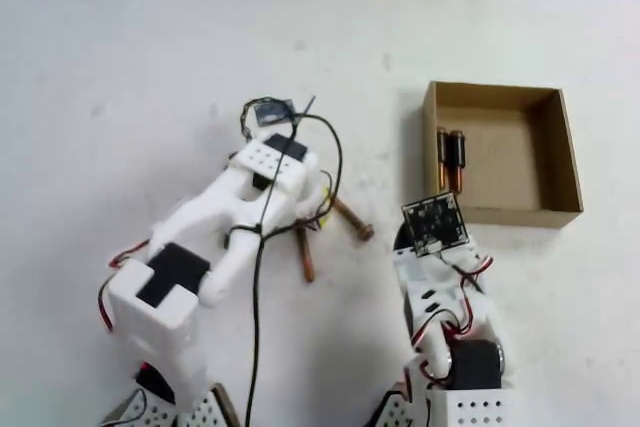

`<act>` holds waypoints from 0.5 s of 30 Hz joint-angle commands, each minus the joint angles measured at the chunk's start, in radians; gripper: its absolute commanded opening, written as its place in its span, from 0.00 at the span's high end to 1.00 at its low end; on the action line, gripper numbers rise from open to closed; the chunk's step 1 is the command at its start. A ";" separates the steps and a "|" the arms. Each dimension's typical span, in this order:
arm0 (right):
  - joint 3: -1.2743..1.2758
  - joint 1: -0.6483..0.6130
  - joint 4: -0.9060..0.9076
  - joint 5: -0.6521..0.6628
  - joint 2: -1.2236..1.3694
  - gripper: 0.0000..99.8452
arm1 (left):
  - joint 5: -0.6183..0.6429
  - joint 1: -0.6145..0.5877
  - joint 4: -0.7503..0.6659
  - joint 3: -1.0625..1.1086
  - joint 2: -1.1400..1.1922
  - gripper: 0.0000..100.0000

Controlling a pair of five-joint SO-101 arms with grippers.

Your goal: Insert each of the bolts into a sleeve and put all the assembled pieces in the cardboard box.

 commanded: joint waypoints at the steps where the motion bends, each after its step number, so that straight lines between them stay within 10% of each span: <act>1: -0.006 0.010 0.001 -0.002 -0.013 0.98 | 0.006 0.016 0.018 0.011 -0.007 0.79; 15: -0.006 0.010 0.001 -0.002 -0.013 0.98 | 0.006 0.048 0.017 0.037 -0.007 0.79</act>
